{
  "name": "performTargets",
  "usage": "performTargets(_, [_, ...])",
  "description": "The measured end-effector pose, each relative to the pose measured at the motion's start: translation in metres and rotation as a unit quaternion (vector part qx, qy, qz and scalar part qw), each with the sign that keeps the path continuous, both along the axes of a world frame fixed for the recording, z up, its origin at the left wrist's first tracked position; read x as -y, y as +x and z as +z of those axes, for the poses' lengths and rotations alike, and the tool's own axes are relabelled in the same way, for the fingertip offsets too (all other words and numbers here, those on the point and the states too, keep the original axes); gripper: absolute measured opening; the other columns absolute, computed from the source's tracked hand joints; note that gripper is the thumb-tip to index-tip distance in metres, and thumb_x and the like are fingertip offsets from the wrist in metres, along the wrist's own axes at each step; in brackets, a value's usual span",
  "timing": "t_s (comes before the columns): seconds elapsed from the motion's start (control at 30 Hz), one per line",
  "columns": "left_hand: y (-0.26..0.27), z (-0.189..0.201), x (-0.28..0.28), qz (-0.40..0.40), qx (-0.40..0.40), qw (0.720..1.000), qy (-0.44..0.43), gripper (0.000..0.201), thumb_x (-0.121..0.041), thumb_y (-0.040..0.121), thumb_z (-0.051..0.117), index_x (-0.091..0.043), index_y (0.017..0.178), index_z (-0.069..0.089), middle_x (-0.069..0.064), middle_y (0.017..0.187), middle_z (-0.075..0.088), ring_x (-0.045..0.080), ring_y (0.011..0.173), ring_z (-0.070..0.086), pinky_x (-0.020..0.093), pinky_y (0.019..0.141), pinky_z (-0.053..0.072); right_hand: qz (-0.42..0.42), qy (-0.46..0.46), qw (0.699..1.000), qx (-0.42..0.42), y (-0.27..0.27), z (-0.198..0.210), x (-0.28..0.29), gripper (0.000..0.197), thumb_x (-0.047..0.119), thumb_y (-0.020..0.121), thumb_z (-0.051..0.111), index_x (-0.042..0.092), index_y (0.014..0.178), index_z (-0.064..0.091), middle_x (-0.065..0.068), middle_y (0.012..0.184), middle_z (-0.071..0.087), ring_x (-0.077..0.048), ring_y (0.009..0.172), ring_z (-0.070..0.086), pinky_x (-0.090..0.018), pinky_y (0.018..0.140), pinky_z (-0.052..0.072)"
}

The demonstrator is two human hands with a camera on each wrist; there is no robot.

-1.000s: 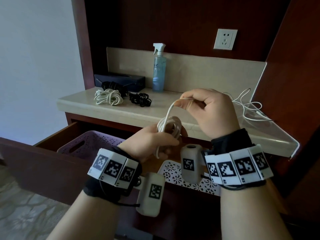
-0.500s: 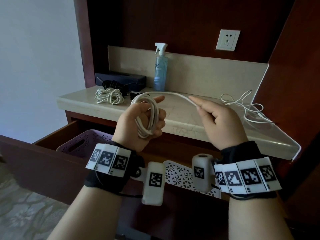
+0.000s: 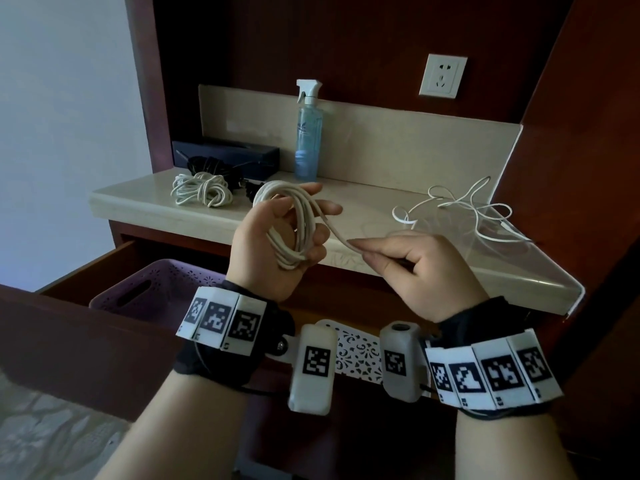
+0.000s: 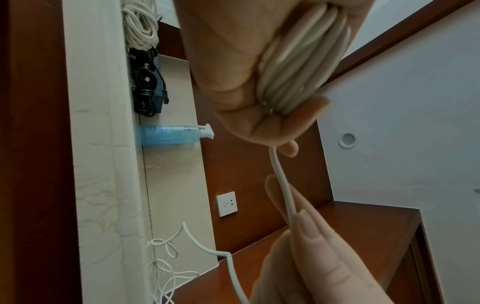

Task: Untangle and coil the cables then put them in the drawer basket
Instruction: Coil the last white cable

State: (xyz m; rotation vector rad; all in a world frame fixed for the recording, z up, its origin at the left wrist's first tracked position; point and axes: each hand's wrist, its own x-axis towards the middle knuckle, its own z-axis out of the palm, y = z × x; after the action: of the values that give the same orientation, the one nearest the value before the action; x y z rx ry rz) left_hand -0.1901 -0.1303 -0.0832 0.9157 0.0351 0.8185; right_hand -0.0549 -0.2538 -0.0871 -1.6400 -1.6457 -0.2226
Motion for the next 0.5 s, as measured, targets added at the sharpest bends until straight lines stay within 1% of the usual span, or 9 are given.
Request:
performTargets(0.03, [0.001, 0.000, 0.000, 0.000, -0.005, 1.000, 0.005, 0.031, -0.014, 0.092, 0.026, -0.008, 0.099, 0.055, 0.010, 0.079, 0.063, 0.013, 0.054, 0.043, 0.016, 0.042, 0.033, -0.002, -0.003, 1.000, 0.002, 0.000, -0.001, -0.001, 0.026, 0.032, 0.085, 0.054, 0.034, 0.108, 0.066, 0.023, 0.080, 0.062, 0.003, 0.082, 0.059, -0.008, 0.074, 0.042])
performTargets(0.1, [0.003, -0.001, 0.001, 0.015, -0.016, 0.999, 0.025, 0.026, -0.015, 0.088, 0.032, -0.008, 0.097, 0.055, 0.009, 0.077, 0.060, 0.014, 0.057, 0.044, 0.018, 0.044, 0.036, -0.009, -0.009, 1.000, 0.011, 0.000, -0.001, -0.002, 0.026, 0.032, 0.086, 0.054, 0.034, 0.108, 0.067, 0.023, 0.081, 0.061, 0.002, 0.082, 0.059, -0.013, 0.076, 0.045])
performTargets(0.17, [0.004, -0.003, 0.000, 0.048, -0.041, 0.996, 0.057, 0.024, -0.017, 0.081, 0.040, -0.008, 0.096, 0.055, 0.006, 0.074, 0.060, 0.013, 0.061, 0.047, 0.020, 0.050, 0.040, -0.015, -0.013, 1.000, 0.021, 0.001, -0.001, -0.002, 0.023, 0.027, 0.089, 0.057, 0.031, 0.108, 0.069, 0.017, 0.085, 0.065, -0.001, 0.084, 0.060, -0.022, 0.078, 0.049])
performTargets(0.23, [0.006, -0.004, 0.000, 0.073, -0.048, 0.994, 0.070, 0.023, -0.017, 0.082, 0.038, -0.007, 0.093, 0.056, 0.002, 0.069, 0.059, 0.012, 0.065, 0.048, 0.022, 0.060, 0.038, -0.014, -0.010, 1.000, 0.026, -0.001, -0.001, -0.002, 0.022, 0.024, 0.089, 0.057, 0.028, 0.108, 0.069, 0.012, 0.092, 0.069, -0.003, 0.088, 0.062, -0.024, 0.080, 0.049])
performTargets(0.3, [0.006, 0.002, 0.003, 0.072, -0.031, 0.996, 0.036, 0.020, -0.015, 0.089, 0.034, -0.006, 0.087, 0.052, 0.005, 0.066, 0.051, 0.015, 0.065, 0.048, 0.028, 0.068, 0.041, -0.014, -0.009, 0.999, 0.030, -0.004, 0.000, -0.004, 0.022, 0.024, 0.090, 0.057, 0.027, 0.108, 0.069, 0.009, 0.098, 0.070, -0.003, 0.091, 0.061, -0.021, 0.081, 0.048])
performTargets(0.37, [0.004, 0.008, 0.000, 0.065, -0.012, 0.998, -0.016, 0.026, -0.013, 0.097, 0.028, -0.007, 0.083, 0.048, 0.006, 0.065, 0.044, 0.019, 0.063, 0.048, 0.037, 0.075, 0.048, -0.026, -0.032, 0.999, 0.025, -0.005, 0.001, -0.005, 0.021, 0.026, 0.091, 0.055, 0.027, 0.105, 0.070, 0.008, 0.097, 0.070, -0.005, 0.089, 0.061, -0.023, 0.079, 0.047])
performTargets(0.4, [0.002, 0.010, -0.003, 0.063, 0.003, 0.998, -0.029, 0.027, -0.015, 0.098, 0.026, -0.008, 0.083, 0.048, 0.006, 0.065, 0.044, 0.019, 0.061, 0.049, 0.038, 0.074, 0.053, -0.036, -0.050, 0.998, 0.024, -0.005, 0.003, -0.004, 0.020, 0.028, 0.091, 0.053, 0.027, 0.102, 0.070, 0.010, 0.095, 0.069, -0.006, 0.087, 0.060, -0.026, 0.079, 0.046])
performTargets(0.43, [-0.001, 0.010, -0.007, 0.067, 0.015, 0.997, -0.031, 0.027, -0.016, 0.099, 0.026, -0.010, 0.083, 0.047, 0.004, 0.065, 0.044, 0.018, 0.059, 0.049, 0.036, 0.070, 0.055, -0.047, -0.066, 0.996, 0.023, -0.002, 0.004, -0.003, 0.021, 0.032, 0.091, 0.050, 0.028, 0.098, 0.070, 0.013, 0.092, 0.068, -0.005, 0.086, 0.059, -0.028, 0.081, 0.045])
performTargets(0.5, [-0.007, 0.007, -0.014, 0.091, 0.024, 0.995, -0.028, 0.026, -0.017, 0.098, 0.028, -0.012, 0.081, 0.047, 0.001, 0.062, 0.045, 0.015, 0.055, 0.048, 0.030, 0.060, 0.054, -0.075, -0.070, 0.994, 0.028, 0.004, 0.006, 0.000, 0.026, 0.042, 0.087, 0.047, 0.029, 0.088, 0.069, 0.021, 0.084, 0.062, 0.005, 0.085, 0.051, -0.027, 0.088, 0.034])
